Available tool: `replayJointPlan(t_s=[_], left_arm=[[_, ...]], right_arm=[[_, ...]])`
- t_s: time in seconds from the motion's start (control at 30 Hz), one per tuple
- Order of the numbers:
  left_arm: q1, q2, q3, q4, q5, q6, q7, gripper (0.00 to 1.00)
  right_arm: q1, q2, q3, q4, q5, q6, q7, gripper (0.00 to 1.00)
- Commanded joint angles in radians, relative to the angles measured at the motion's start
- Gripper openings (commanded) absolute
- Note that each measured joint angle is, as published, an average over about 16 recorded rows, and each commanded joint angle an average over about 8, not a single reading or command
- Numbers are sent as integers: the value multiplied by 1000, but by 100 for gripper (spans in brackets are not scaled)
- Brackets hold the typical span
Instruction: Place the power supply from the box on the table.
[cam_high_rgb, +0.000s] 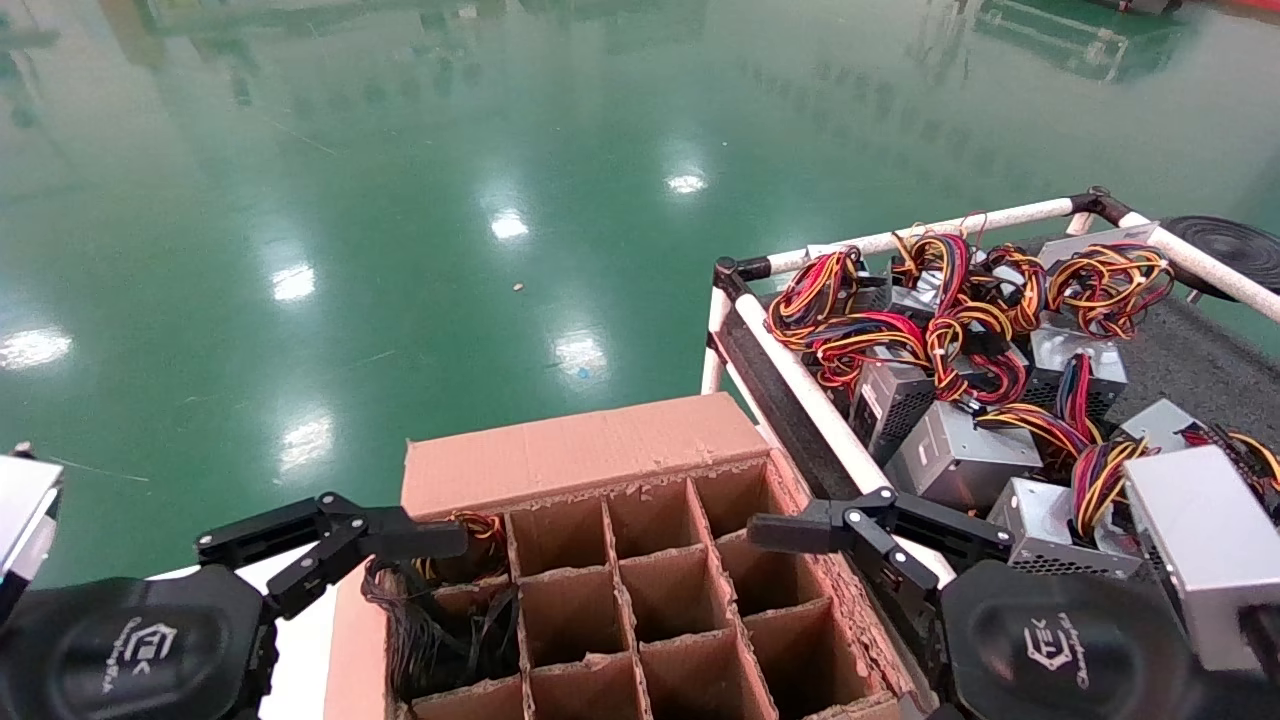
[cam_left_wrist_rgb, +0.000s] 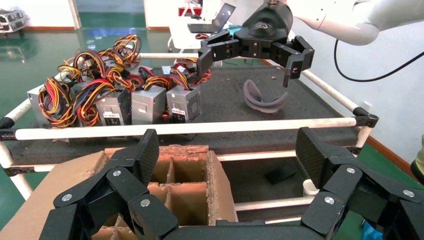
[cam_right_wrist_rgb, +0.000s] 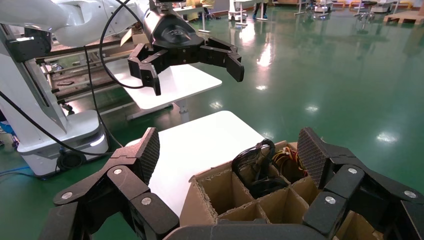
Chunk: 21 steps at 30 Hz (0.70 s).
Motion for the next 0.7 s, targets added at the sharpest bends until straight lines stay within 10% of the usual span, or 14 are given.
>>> replayJointPlan(t_s=[0.03,0.23,0.5,0.7], left_arm=[[0,0,0,0,0,0,0,100],[0,0,0,0,0,0,0,100],[0,0,0,0,0,0,0,8],[0,0,0,0,0,0,0,0]], right_arm=[[0,0,0,0,0,0,0,100],[0,0,0,0,0,0,0,100],[0,0,0,0,0,0,0,100],[0,0,0,0,0,0,0,100]])
